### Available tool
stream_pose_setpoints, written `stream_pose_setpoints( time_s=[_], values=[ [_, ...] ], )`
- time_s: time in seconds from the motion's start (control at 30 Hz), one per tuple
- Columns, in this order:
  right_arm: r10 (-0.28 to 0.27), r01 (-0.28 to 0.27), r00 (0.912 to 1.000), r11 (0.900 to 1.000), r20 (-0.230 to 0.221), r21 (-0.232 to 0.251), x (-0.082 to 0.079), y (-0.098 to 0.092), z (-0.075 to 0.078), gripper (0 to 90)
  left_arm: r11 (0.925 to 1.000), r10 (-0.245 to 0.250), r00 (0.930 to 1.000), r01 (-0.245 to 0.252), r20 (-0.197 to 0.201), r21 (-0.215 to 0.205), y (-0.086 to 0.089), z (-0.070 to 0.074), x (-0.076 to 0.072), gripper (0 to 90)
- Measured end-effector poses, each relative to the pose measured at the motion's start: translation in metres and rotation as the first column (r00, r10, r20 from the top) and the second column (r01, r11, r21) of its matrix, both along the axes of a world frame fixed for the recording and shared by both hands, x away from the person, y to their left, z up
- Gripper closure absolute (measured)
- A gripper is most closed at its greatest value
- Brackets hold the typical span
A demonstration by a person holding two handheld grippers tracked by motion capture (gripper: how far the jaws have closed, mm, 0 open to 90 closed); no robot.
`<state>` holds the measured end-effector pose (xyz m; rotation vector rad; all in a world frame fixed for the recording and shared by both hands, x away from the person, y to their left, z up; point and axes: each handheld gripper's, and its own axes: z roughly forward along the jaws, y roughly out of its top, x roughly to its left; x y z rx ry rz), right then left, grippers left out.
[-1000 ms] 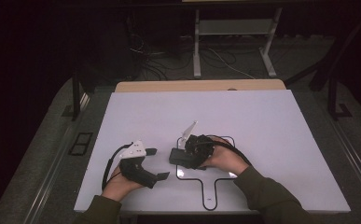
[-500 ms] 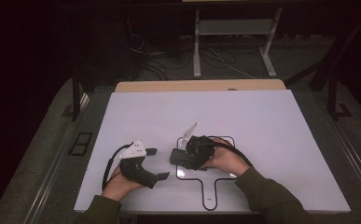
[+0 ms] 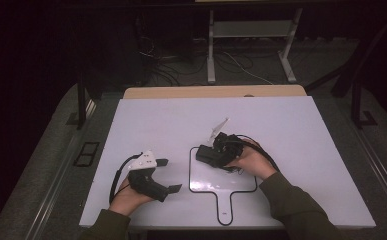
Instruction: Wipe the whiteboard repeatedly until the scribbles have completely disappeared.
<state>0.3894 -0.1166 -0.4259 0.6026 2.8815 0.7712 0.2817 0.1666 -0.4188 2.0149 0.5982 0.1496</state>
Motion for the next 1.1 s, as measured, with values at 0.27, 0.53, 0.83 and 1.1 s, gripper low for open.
stream_pose_setpoints(
  time_s=[0.27,0.53,0.83,1.1],
  values=[
    [-0.048,0.048,0.9988,0.999,-0.002,0.008,0.003,-0.024,-0.001,39.0,1.0,-0.001,1.0,0.001,0.0,0.002,0.0,0.0,0.0,0.0],
    [0.027,-0.027,0.9996,1.0,-0.001,0.009,-0.022,-0.018,-0.001,39.0,1.0,-0.001,1.0,0.001,0.0,0.002,0.0,0.0,0.0,0.0],
    [0.073,-0.073,0.9973,0.997,-0.012,0.011,-0.043,-0.016,0.0,39.0,1.0,-0.001,1.0,0.001,0.0,0.001,-0.001,0.0,0.0,0.0],
    [-0.054,0.054,0.9985,0.998,-0.013,0.028,-0.016,-0.049,-0.001,38.9,1.0,-0.002,1.0,0.002,0.0,0.002,0.0,0.0,0.0,0.0]
  ],
)
